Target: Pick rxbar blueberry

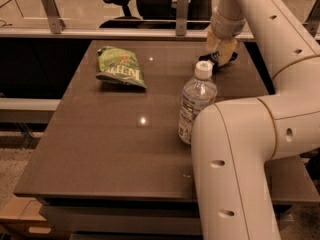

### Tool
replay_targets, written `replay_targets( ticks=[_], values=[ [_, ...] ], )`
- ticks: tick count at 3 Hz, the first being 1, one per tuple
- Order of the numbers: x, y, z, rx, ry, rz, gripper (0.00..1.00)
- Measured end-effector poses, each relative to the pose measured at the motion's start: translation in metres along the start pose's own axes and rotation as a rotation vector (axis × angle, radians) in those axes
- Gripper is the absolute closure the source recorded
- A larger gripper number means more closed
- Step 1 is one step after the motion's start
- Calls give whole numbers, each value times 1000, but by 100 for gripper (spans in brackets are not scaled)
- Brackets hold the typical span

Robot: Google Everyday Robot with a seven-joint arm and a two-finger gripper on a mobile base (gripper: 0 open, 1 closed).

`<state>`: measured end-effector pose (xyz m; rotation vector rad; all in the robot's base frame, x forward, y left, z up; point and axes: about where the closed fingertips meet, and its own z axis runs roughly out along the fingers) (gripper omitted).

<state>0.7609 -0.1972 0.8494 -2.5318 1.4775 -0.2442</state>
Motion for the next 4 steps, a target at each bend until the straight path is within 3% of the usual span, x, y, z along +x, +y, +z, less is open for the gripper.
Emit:
replay_targets(
  ticks=[2, 4],
  values=[
    [-5, 6, -33, 27, -1, 60, 100],
    [-24, 19, -99, 122, -19, 76, 100]
  ],
)
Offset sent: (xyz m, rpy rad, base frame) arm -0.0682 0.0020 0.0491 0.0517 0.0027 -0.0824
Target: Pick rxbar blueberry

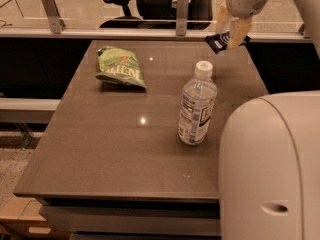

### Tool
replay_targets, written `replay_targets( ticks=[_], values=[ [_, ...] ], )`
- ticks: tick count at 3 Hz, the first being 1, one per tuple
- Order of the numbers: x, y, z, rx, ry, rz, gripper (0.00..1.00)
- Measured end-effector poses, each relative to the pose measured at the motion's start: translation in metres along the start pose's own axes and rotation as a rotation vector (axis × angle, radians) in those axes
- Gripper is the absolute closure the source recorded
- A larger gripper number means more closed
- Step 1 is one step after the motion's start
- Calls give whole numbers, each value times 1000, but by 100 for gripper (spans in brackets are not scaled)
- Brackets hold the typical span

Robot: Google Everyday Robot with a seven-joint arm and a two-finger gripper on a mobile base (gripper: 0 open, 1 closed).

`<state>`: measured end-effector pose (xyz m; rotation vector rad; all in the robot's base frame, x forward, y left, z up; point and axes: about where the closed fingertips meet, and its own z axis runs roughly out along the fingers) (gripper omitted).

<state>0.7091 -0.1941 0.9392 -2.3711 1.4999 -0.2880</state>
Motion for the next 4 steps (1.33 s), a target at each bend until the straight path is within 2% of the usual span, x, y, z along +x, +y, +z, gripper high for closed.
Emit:
replay_targets(
  ticks=[2, 3, 4],
  values=[
    [-17, 7, -54, 43, 59, 10, 100],
    [-19, 0, -68, 83, 83, -14, 100],
    [-19, 0, -68, 83, 83, -14, 100]
  ],
)
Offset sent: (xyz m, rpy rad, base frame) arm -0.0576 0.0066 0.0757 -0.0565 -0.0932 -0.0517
